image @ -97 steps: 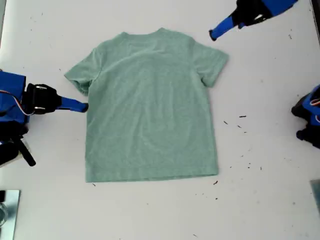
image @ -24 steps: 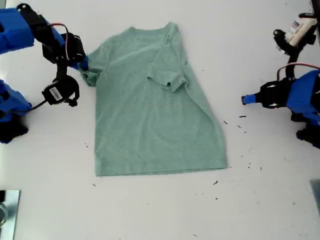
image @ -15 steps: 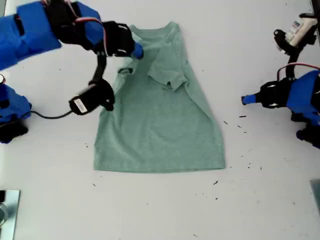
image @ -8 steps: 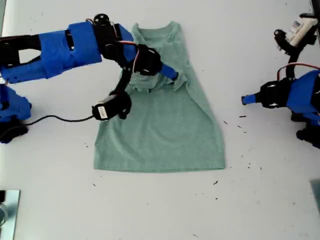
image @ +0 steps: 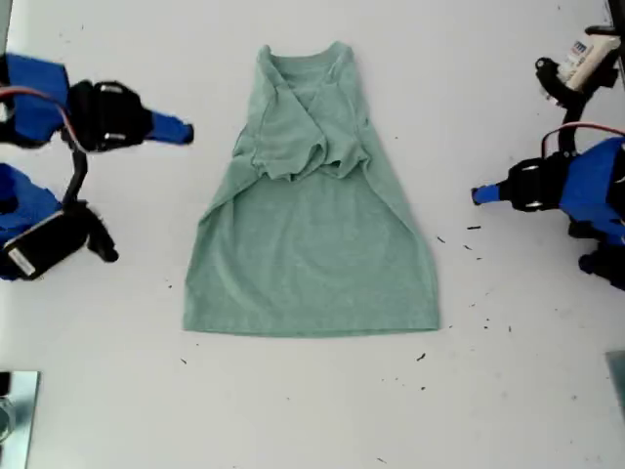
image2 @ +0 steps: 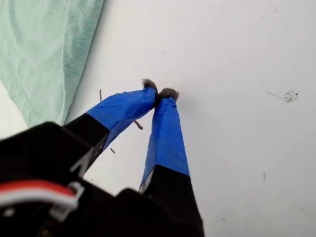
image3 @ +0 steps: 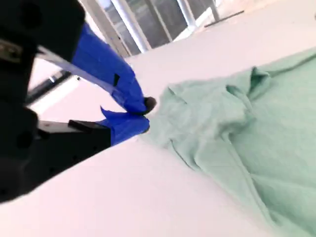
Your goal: Fold t shirt
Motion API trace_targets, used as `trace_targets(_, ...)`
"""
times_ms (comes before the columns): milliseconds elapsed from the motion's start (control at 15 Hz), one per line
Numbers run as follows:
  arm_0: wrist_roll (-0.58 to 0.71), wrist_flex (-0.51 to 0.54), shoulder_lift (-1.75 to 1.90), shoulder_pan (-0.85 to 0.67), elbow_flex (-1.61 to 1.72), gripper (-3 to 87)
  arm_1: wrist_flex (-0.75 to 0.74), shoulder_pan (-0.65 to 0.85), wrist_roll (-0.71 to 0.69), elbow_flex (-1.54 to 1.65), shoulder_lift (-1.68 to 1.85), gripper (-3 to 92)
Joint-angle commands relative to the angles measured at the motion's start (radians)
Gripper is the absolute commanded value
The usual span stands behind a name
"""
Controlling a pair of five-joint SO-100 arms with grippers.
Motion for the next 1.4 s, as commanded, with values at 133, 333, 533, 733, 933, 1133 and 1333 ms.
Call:
trace_targets(133,-0.23,0.141,0.775,0.15,0.617,-0.3,-0.011,-0.044,0.029,0.029,0.014,2.3)
trace_targets(333,-0.224,0.152,0.845,0.155,0.666,-0.3,0.084,-0.175,0.14,-0.448,-0.379,2.3)
trace_targets(533,-0.206,0.152,0.85,0.135,0.666,-0.3,0.25,-0.347,0.19,-1.152,-1.049,2.3)
trace_targets(733,-0.204,0.153,0.851,0.146,0.667,-0.3,0.322,-0.457,0.273,-1.345,-1.328,31.0)
trace_targets(933,-0.195,0.153,0.856,0.147,0.667,-0.3,0.233,-0.497,0.272,-1.238,-1.384,34.9)
trace_targets(1133,-0.193,0.153,0.857,0.16,0.667,-0.3,-0.015,-0.531,0.31,-1.003,-1.448,34.0)
trace_targets(1333,-0.193,0.155,0.859,0.163,0.667,-0.3,-0.227,-0.565,0.339,-0.893,-1.577,29.9)
